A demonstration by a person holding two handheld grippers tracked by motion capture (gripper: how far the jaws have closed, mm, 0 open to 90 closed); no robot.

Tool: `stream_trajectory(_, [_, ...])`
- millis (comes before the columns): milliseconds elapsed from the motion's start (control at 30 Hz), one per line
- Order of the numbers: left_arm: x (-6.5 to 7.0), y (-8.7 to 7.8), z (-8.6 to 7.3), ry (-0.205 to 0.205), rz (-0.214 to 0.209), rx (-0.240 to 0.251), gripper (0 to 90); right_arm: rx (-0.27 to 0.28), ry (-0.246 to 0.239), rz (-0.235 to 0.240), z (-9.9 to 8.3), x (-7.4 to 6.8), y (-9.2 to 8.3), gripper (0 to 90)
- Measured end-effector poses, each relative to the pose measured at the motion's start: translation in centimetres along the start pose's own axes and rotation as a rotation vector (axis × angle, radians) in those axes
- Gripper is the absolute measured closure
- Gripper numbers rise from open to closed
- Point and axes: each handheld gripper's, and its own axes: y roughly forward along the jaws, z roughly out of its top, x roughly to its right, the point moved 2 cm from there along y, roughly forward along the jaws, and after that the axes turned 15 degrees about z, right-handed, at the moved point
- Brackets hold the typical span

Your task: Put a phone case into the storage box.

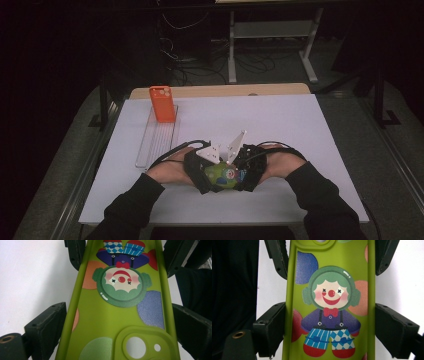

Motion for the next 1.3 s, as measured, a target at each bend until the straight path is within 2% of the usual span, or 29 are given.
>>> stream_trajectory(100, [0.0, 0.0, 0.0, 0.001, -0.007, 0.004, 10.5, 0.000, -0.004, -0.001, 0.0, 0.0, 0.0, 15.3])
stream_trajectory(367, [0.2, 0.0, 0.1, 0.005, -0.021, -0.010, 13.2, -0.001, -0.010, 0.013, 0.0, -0.1, 0.0, 15.2])
stream_trajectory(467, [0.3, -0.1, 0.1, 0.023, -0.011, -0.022, 13.9, -0.009, -0.021, 0.014, -0.1, -0.1, 0.1, 14.9])
stream_trajectory(600, [0.3, -0.2, 0.1, 0.008, -0.024, -0.015, 14.5, -0.010, -0.020, 0.004, -0.1, -0.3, 0.1, 14.3])
stream_trajectory(700, [0.3, -0.4, 0.0, 0.008, -0.015, -0.030, 14.7, 0.011, 0.002, 0.019, -0.4, -0.1, -0.2, 12.3])
stream_trajectory(800, [0.0, -0.5, -0.3, -0.012, -0.002, -0.041, 14.7, 0.047, 0.022, -0.012, -0.9, 0.1, -1.0, 10.9])
stream_trajectory(933, [-0.5, -0.7, -0.5, -0.056, 0.036, -0.045, 14.8, 0.105, 0.067, -0.047, -1.8, 0.4, -2.1, 9.0])
stream_trajectory(967, [-0.6, -0.8, -0.6, -0.059, 0.049, -0.053, 14.8, 0.133, 0.090, -0.061, -2.3, 0.5, -2.4, 8.9])
stream_trajectory(1033, [-0.8, -0.9, -0.8, -0.094, 0.080, -0.057, 14.8, 0.174, 0.130, -0.088, -3.0, 0.7, -2.9, 8.4])
stream_trajectory(1167, [-1.4, -1.1, -1.2, -0.163, 0.138, -0.059, 14.8, 0.270, 0.216, -0.156, -4.6, 1.0, -3.8, 8.1])
stream_trajectory(1233, [-1.7, -1.2, -1.3, -0.201, 0.168, -0.052, 14.8, 0.321, 0.275, -0.174, -5.3, 1.0, -4.0, 8.0])
stream_trajectory(1300, [-2.0, -1.4, -1.3, -0.203, 0.187, -0.056, 14.8, 0.390, 0.336, -0.195, -6.0, 1.1, -4.2, 7.7])
